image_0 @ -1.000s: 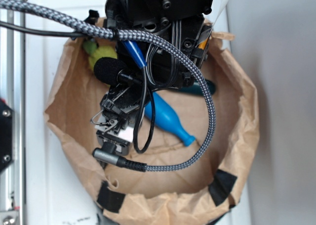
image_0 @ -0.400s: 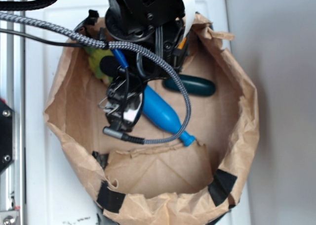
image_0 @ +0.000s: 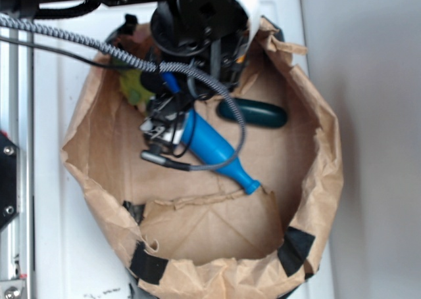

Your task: Grab the green animal.

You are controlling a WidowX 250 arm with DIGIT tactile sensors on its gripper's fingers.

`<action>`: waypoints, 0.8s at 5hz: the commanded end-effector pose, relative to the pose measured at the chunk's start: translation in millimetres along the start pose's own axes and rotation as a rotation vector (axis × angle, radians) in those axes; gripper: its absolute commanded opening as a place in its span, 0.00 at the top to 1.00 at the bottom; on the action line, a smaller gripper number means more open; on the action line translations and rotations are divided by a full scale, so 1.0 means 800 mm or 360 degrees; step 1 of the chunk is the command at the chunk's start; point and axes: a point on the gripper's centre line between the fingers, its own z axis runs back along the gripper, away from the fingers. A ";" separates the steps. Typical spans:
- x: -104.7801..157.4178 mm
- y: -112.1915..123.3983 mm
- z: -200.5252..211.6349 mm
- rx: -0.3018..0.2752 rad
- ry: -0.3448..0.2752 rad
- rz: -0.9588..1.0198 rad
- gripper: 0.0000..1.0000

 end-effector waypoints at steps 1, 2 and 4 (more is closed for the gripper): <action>-0.015 -0.010 -0.016 0.0231 0.0012 -0.0096 0.00; -0.018 -0.008 -0.035 0.0322 0.0082 -0.0104 0.00; -0.009 -0.012 -0.094 0.0465 0.0122 -0.0120 0.00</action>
